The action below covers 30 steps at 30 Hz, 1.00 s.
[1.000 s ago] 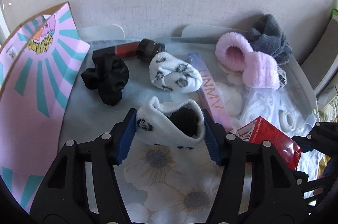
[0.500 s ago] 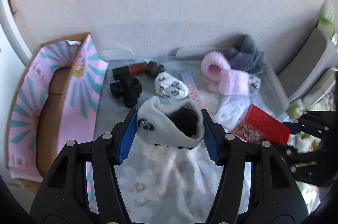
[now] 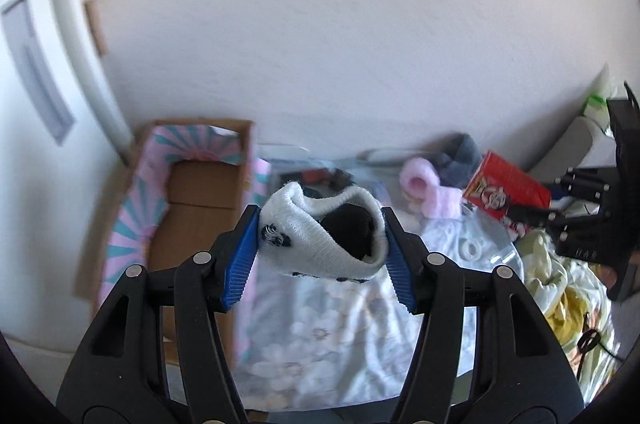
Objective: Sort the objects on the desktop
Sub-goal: 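Carry both items into the cardboard box and open both tools to drop them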
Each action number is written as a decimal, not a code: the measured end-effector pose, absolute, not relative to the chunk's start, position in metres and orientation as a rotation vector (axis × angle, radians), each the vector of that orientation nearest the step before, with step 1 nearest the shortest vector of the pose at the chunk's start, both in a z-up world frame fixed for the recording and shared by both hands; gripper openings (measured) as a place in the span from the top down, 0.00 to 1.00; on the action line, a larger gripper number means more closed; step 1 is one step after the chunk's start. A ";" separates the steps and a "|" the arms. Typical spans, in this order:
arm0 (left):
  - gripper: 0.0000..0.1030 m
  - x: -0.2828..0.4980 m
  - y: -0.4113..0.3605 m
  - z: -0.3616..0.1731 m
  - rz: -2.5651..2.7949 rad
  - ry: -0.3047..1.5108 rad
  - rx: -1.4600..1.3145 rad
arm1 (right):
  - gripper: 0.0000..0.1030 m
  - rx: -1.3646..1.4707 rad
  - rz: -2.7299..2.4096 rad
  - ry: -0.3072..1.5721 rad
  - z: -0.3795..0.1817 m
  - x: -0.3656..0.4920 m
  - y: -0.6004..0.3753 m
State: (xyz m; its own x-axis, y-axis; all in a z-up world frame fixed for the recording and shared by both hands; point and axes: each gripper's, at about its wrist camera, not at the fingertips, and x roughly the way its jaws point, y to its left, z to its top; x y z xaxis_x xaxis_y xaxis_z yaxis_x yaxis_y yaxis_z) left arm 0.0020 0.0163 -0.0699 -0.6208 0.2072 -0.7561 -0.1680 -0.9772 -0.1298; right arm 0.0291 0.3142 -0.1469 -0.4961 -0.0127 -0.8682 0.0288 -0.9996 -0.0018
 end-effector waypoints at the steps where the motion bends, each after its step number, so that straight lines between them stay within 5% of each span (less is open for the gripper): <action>1: 0.46 0.003 0.009 -0.066 2.666 -0.076 -1.243 | 0.70 1.550 -2.691 0.044 -0.140 0.022 0.309; 15: 0.46 -0.001 -0.085 -0.063 2.740 -0.139 -1.367 | 0.70 1.425 -2.511 0.213 -0.106 -0.106 0.192; 30: 0.45 -0.013 -0.117 -0.131 2.555 -0.098 -1.616 | 0.70 1.664 -2.205 0.340 -0.181 -0.219 0.084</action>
State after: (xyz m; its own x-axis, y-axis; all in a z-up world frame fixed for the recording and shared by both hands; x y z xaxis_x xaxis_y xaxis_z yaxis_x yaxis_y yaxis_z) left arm -0.0131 -0.1167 -0.1309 -0.4241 0.1333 -0.8957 -0.0640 -0.9910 -0.1171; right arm -0.2190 0.0843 -0.1813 -0.2445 -0.1364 -0.9600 0.4192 -0.9076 0.0222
